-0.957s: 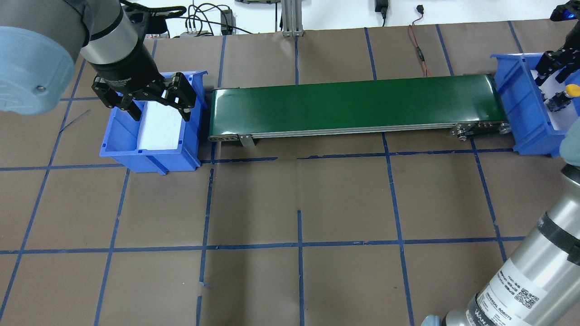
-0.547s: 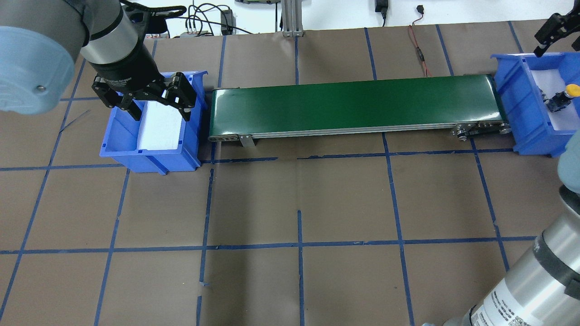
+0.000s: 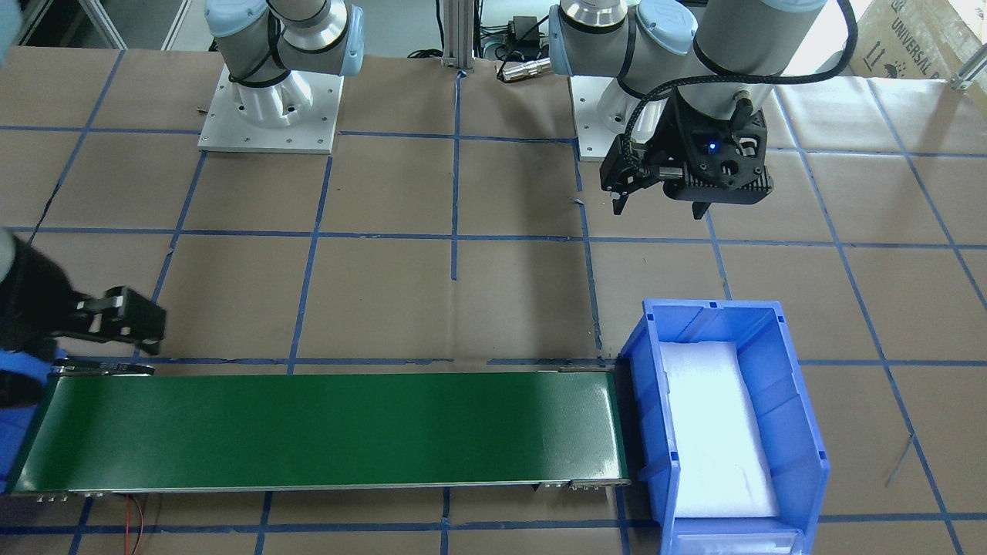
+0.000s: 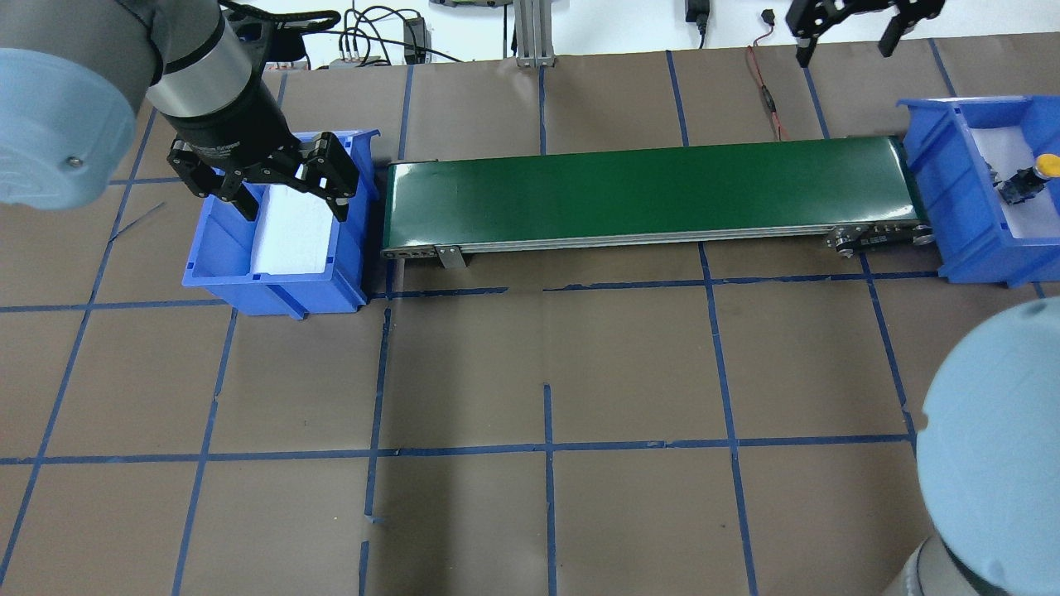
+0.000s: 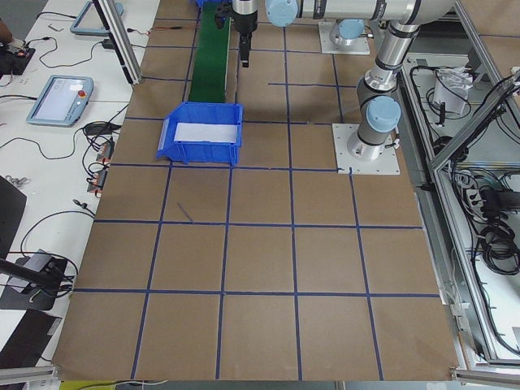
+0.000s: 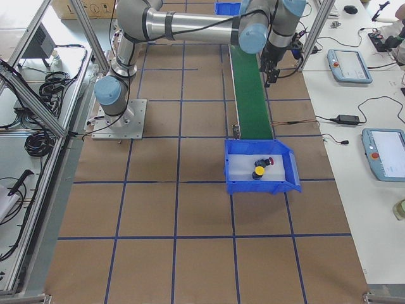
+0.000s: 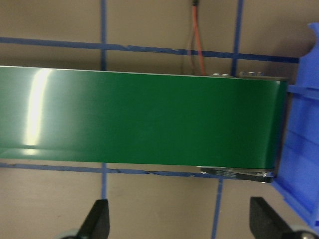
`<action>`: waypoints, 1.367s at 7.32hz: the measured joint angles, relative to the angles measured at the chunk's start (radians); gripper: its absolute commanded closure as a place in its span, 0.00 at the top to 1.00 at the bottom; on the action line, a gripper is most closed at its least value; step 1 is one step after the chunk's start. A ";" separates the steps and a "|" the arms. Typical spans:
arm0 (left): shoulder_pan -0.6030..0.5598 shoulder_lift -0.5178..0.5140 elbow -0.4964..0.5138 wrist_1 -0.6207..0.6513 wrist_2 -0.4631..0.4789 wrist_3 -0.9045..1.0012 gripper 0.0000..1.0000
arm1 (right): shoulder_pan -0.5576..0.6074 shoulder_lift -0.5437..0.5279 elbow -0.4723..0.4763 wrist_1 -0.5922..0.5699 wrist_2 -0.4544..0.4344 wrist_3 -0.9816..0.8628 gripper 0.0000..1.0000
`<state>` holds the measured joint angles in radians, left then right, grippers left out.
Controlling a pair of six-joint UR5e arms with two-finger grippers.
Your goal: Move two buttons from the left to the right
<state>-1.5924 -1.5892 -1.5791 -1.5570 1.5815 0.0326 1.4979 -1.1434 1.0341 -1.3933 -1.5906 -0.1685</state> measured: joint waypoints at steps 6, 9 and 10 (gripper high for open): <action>0.001 0.000 -0.001 0.000 0.000 0.000 1.00 | 0.046 -0.249 0.313 -0.034 0.057 0.049 1.00; 0.001 0.001 -0.001 0.000 -0.001 0.001 1.00 | 0.040 -0.260 0.320 -0.071 0.008 0.052 1.00; 0.001 0.001 -0.001 0.000 0.000 0.000 1.00 | 0.039 -0.261 0.317 -0.071 0.003 0.053 1.00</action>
